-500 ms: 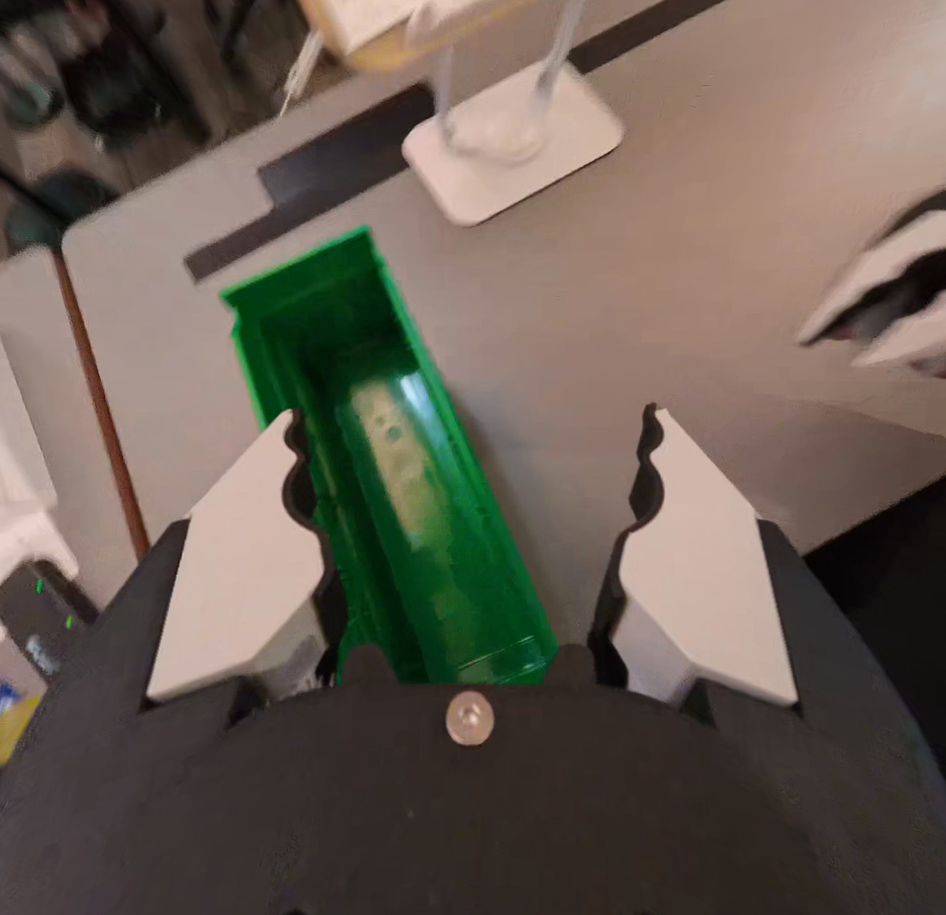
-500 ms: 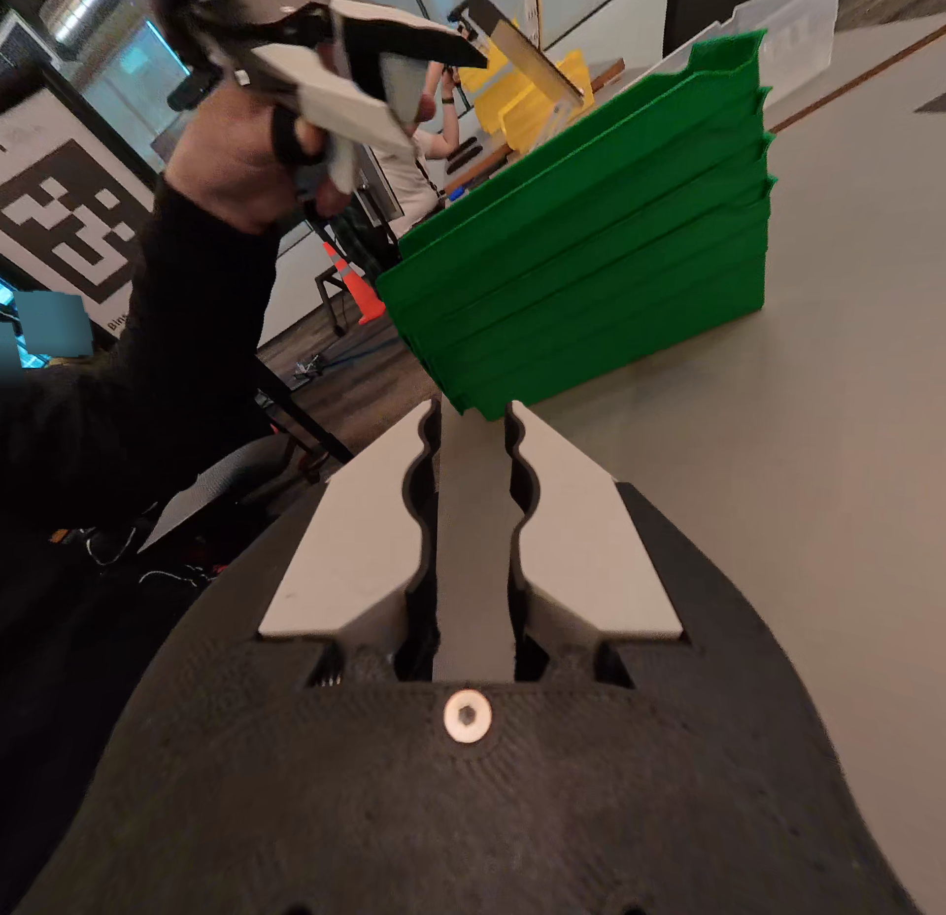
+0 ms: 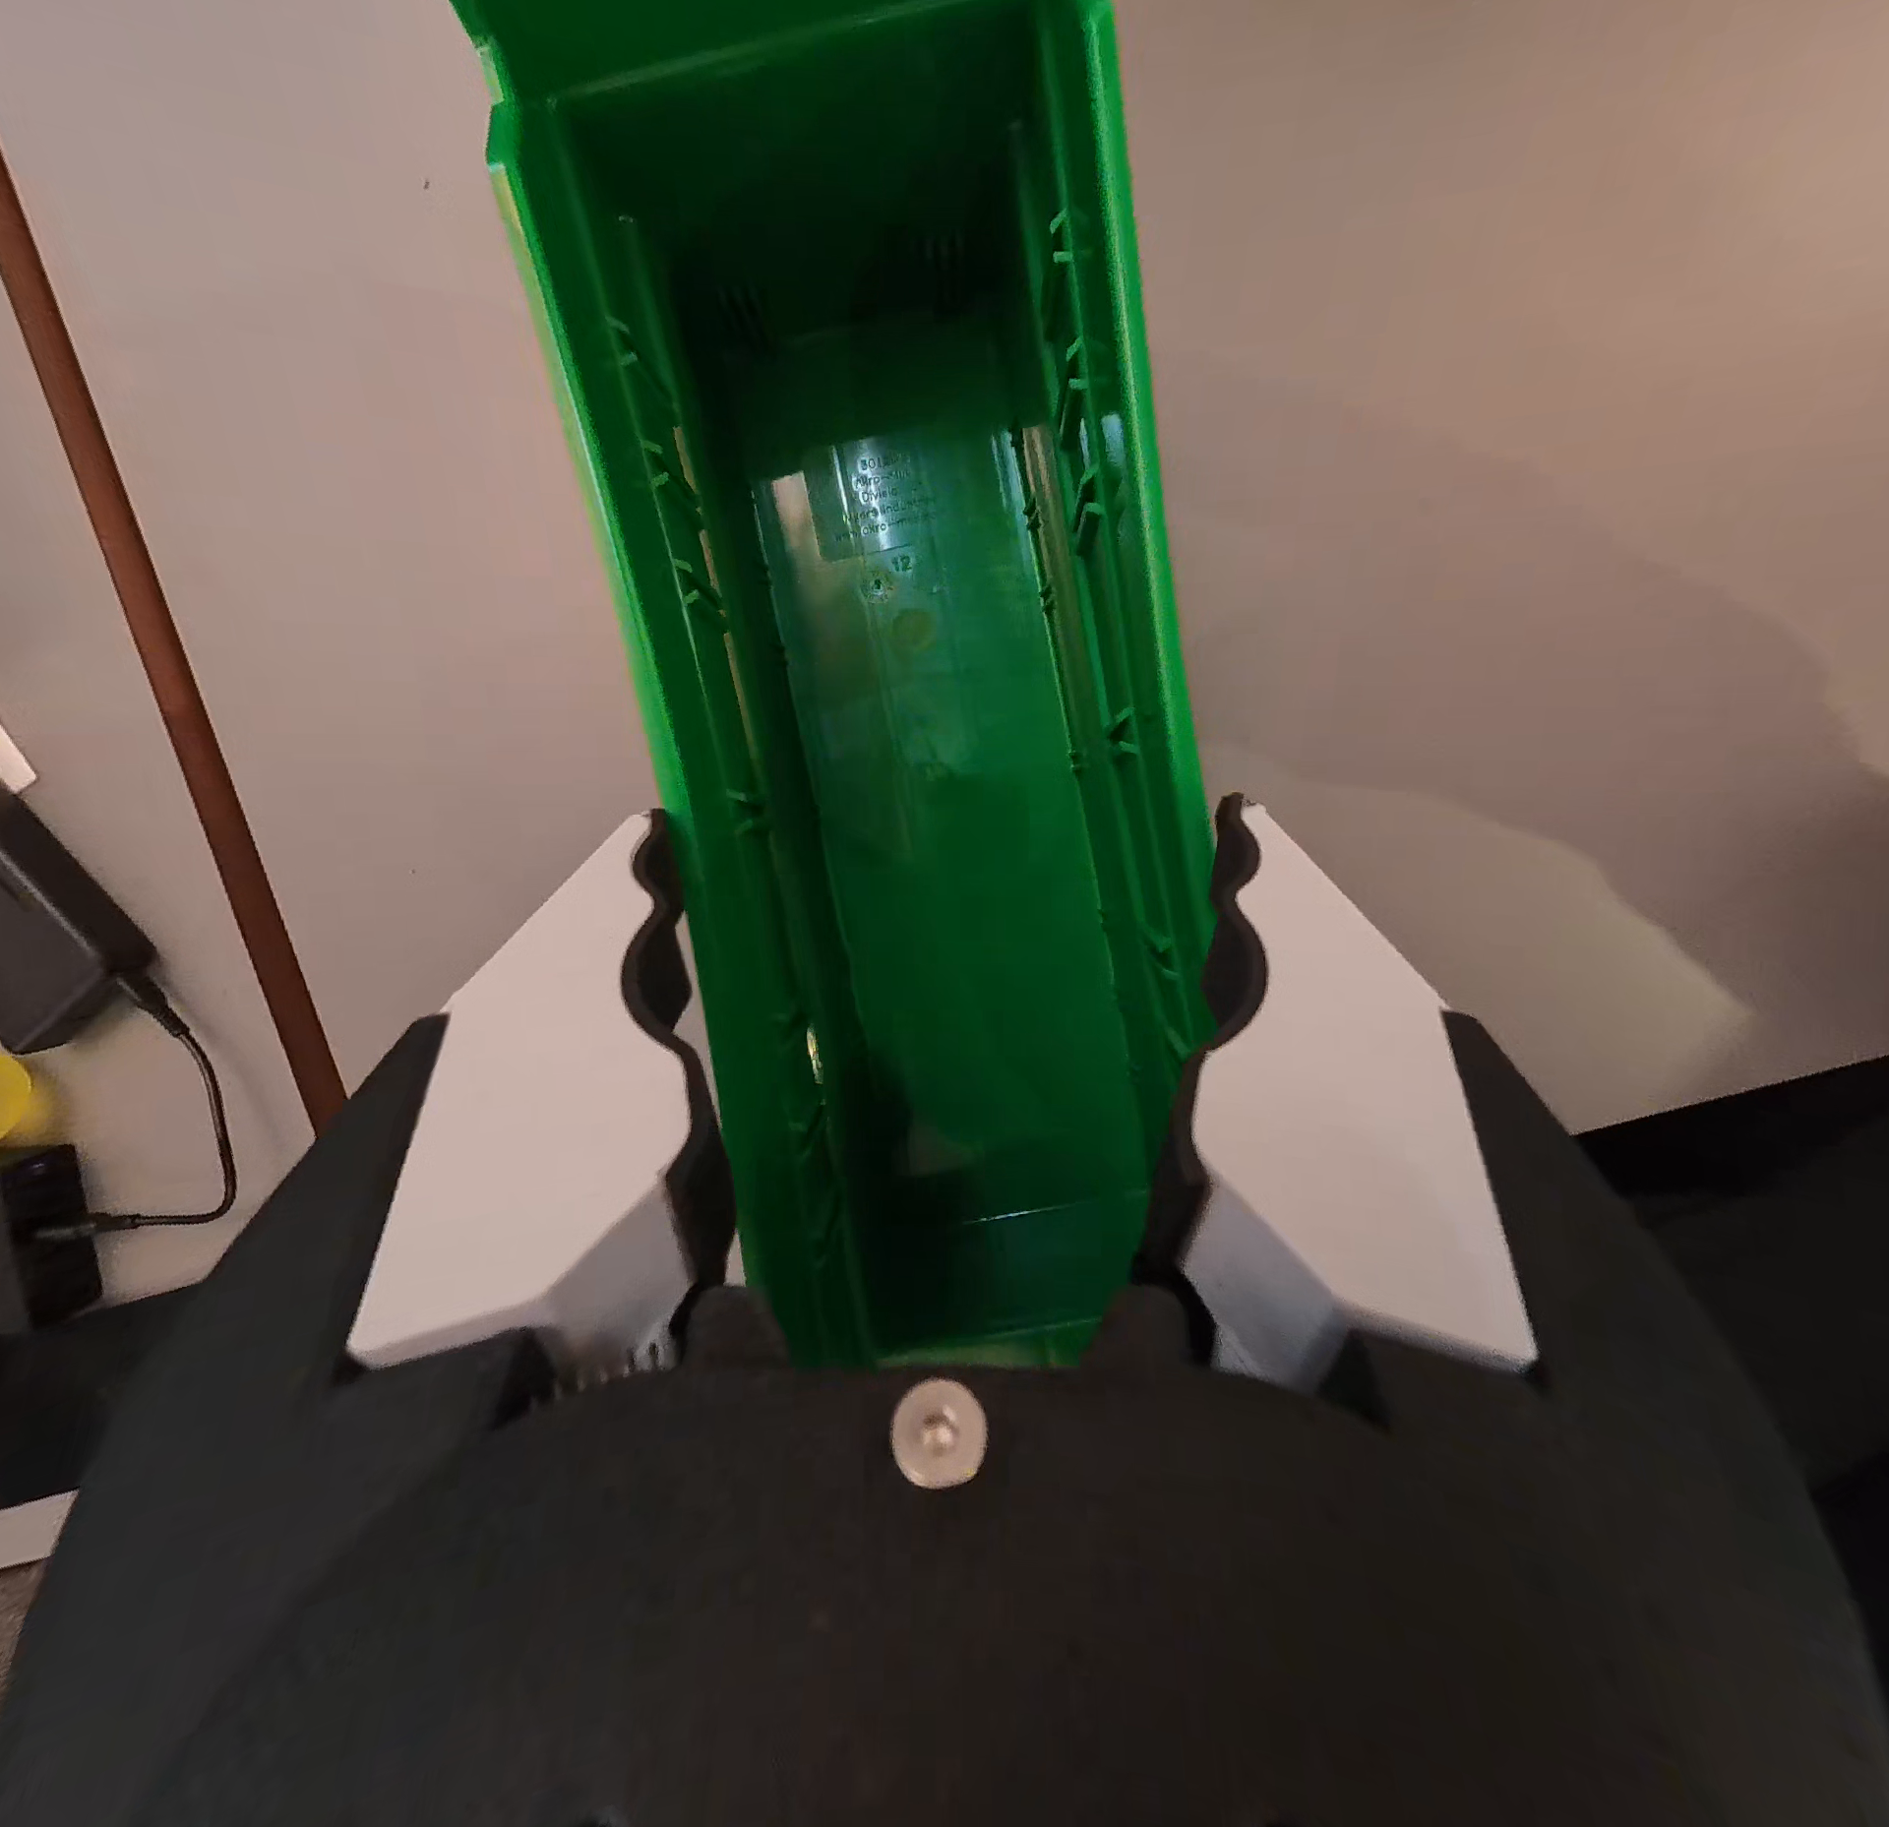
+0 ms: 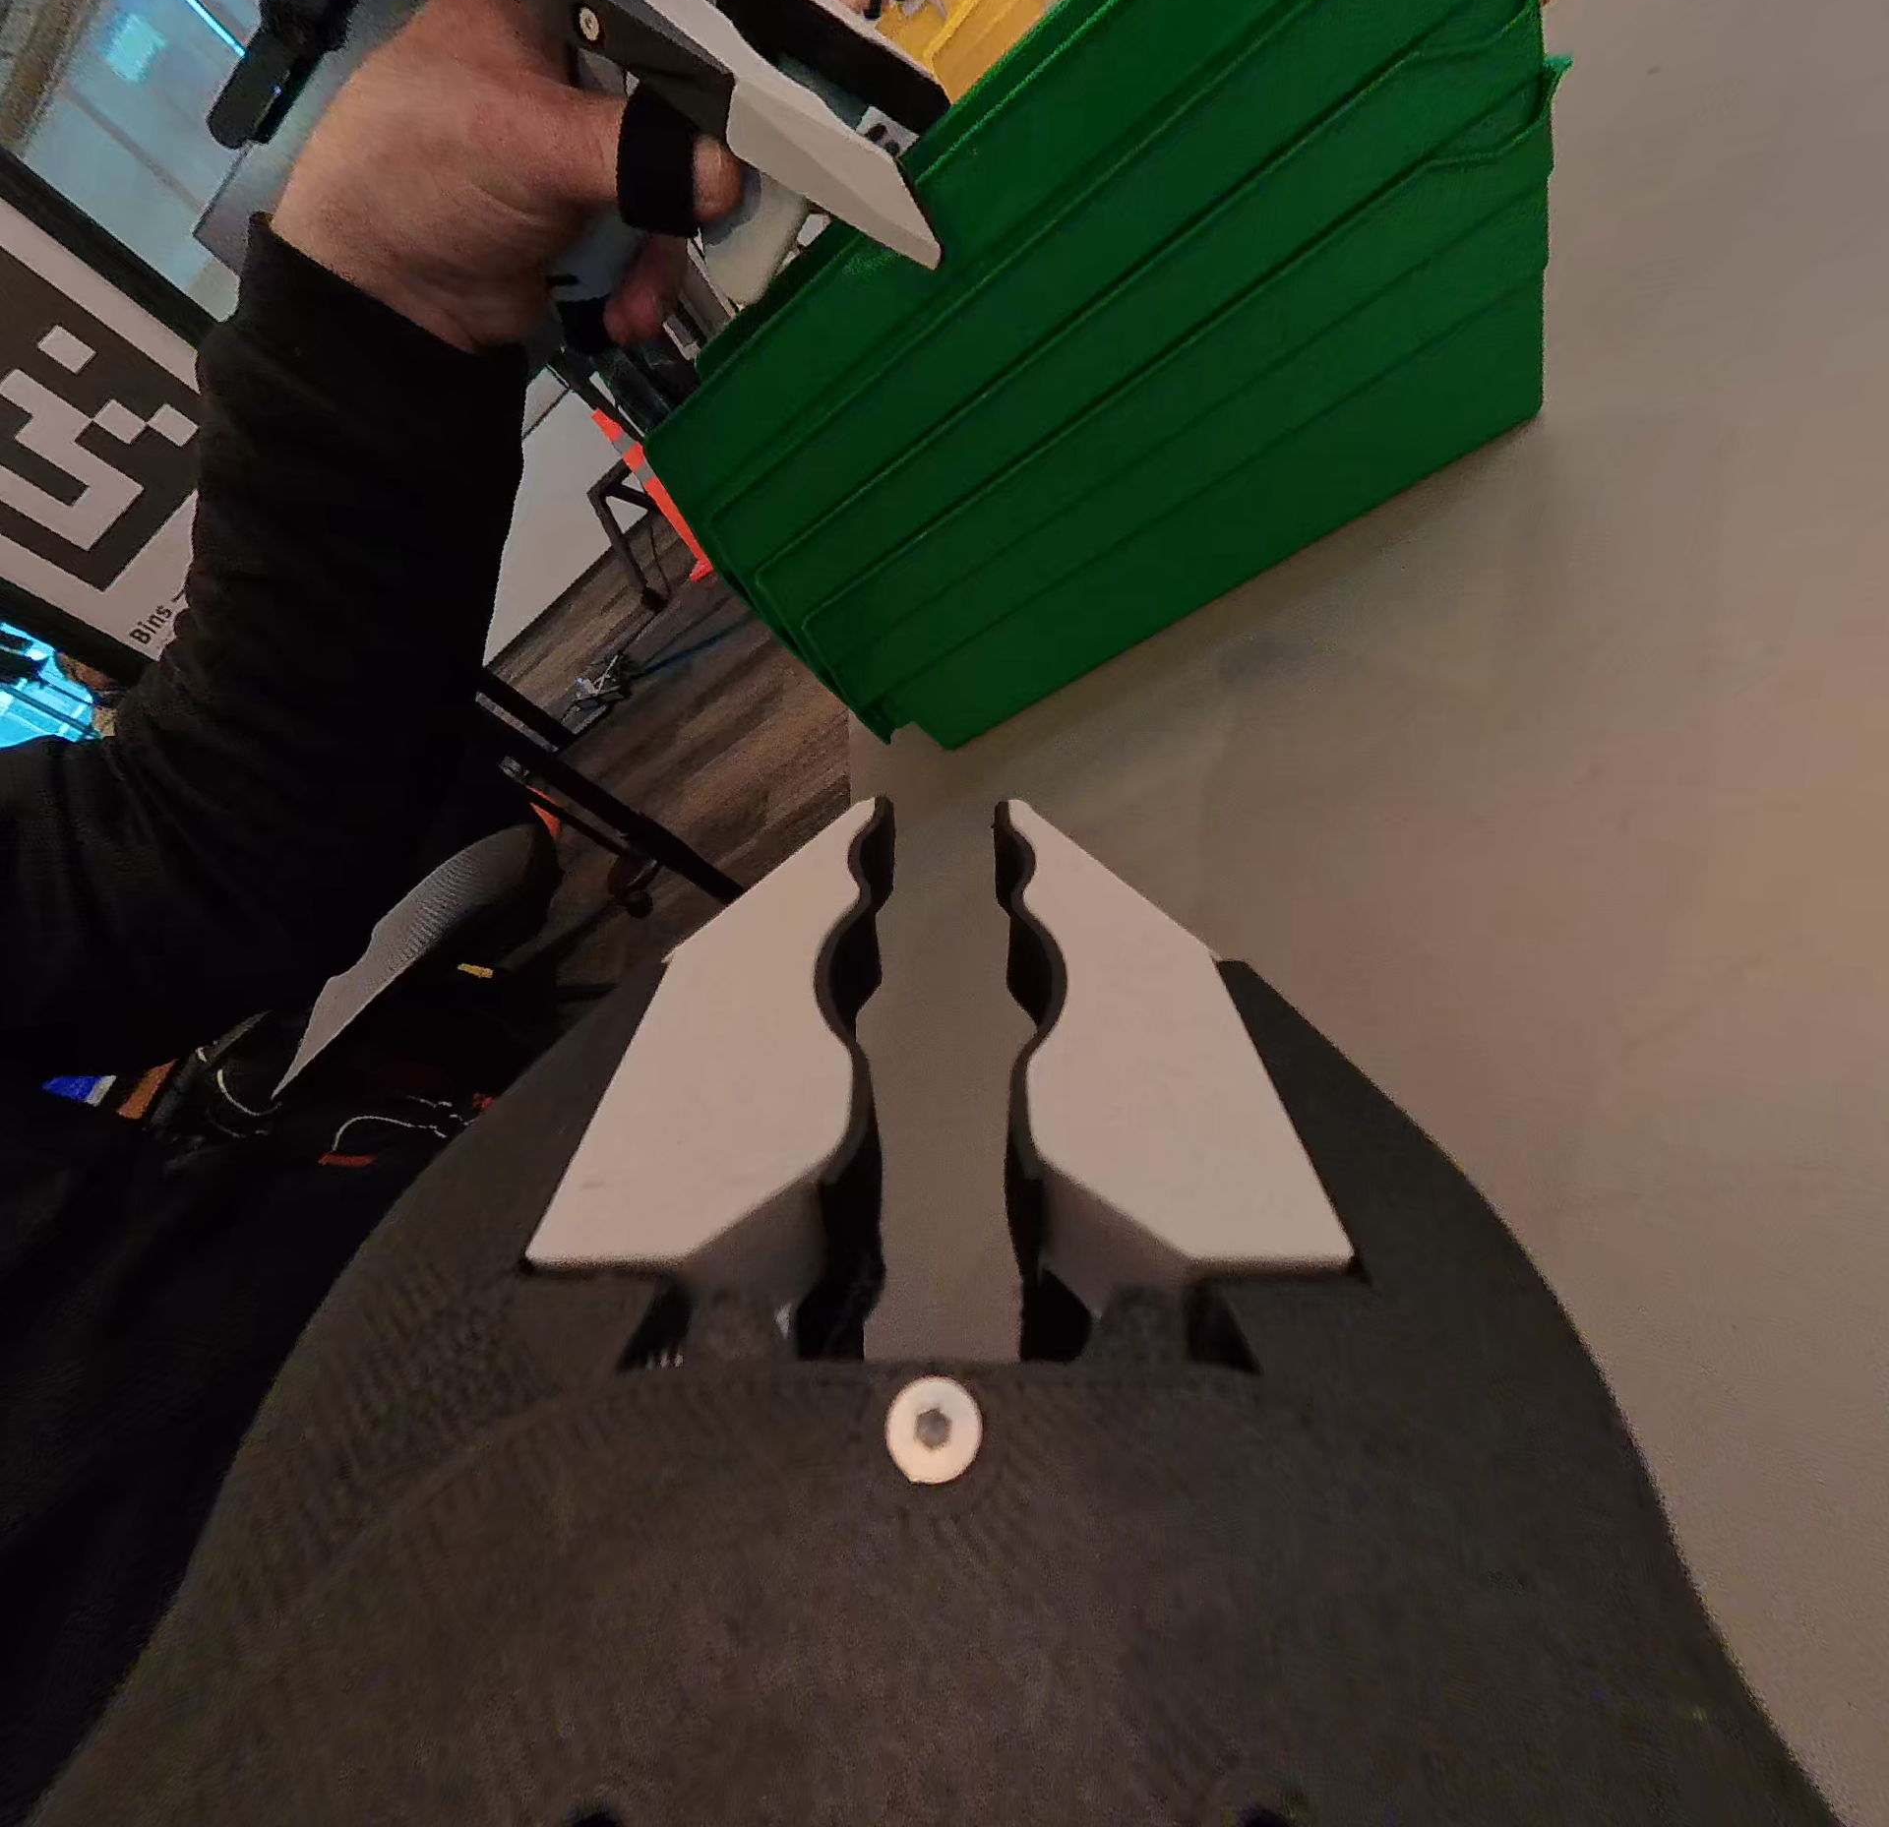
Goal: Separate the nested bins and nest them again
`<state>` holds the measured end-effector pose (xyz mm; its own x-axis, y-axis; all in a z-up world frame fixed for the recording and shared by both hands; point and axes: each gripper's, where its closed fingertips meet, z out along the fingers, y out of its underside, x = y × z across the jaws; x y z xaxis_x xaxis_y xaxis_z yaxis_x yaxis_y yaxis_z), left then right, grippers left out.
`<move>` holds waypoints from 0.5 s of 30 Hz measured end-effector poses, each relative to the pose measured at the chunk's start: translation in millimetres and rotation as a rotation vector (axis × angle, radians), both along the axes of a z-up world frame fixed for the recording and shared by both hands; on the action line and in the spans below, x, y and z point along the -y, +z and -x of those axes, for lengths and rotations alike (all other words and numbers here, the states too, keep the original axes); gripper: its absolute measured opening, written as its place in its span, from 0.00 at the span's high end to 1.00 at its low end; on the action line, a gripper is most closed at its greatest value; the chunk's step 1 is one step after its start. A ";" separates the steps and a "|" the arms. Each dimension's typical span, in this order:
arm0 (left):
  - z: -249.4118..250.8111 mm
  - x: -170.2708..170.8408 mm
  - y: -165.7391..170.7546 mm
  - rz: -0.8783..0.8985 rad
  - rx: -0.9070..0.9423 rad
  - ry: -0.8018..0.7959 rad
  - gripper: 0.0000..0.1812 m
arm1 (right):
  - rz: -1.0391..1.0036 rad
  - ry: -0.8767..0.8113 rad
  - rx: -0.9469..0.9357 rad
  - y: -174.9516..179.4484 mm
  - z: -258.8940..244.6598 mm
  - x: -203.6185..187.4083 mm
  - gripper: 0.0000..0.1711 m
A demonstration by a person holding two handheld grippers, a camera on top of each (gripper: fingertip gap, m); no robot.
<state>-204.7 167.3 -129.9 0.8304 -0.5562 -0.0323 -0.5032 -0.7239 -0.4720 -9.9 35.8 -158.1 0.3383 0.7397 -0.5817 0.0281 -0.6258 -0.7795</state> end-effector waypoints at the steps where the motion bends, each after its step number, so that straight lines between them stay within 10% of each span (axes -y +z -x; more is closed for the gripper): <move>1: 0.1 -0.5 0.4 -0.005 0.002 -0.002 0.45 | 0.004 0.003 0.002 -1.5 0.7 0.2 0.90; 15: 1.3 -11.3 43.8 -0.162 0.151 0.006 0.48 | 0.043 0.017 0.024 -16.9 3.3 0.6 0.90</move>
<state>-206.0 178.6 -86.1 0.8360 -0.5487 0.0040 -0.4140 -0.6355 -0.6517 -13.1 35.2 -175.0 0.3403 0.7200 -0.6048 0.0574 -0.6579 -0.7509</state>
